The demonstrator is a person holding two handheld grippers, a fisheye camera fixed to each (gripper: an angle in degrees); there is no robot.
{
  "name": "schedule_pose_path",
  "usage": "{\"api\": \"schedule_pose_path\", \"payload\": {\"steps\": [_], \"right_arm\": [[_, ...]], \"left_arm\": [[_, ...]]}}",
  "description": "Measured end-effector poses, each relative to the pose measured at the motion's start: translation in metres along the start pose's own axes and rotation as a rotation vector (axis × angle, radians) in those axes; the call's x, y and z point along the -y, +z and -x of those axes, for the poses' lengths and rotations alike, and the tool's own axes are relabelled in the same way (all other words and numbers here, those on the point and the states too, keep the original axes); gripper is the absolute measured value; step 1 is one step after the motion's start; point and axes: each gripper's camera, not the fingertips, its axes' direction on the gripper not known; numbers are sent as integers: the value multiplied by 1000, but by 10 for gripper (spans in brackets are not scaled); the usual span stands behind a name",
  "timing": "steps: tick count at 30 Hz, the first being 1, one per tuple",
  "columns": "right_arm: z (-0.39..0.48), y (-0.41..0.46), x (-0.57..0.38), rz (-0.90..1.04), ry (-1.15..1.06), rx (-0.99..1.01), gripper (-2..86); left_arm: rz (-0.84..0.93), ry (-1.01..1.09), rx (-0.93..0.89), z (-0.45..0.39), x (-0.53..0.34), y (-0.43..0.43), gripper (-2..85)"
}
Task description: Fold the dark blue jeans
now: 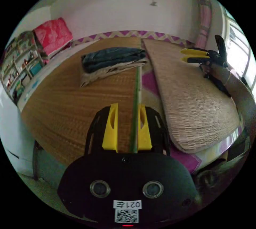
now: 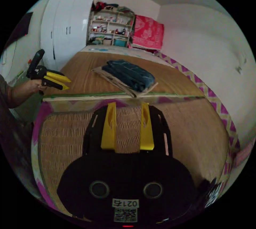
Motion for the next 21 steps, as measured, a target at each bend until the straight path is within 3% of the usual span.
{"api": "schedule_pose_path", "payload": {"steps": [5,10,18,21], "right_arm": [[46,85,112,9,-113,16,138],[89,165,208,75,-230,-5,154],[139,248,283,234,-412,-108,144],[142,255,292,209,-341,-156,94]], "left_arm": [[-43,-104,-14,38,-23,-17,12],[67,-99,49,56,-32,-15,-8],[49,-116,-70,97,-57,-31,-10],[51,-98,-67,103,-64,-36,-10]]}}
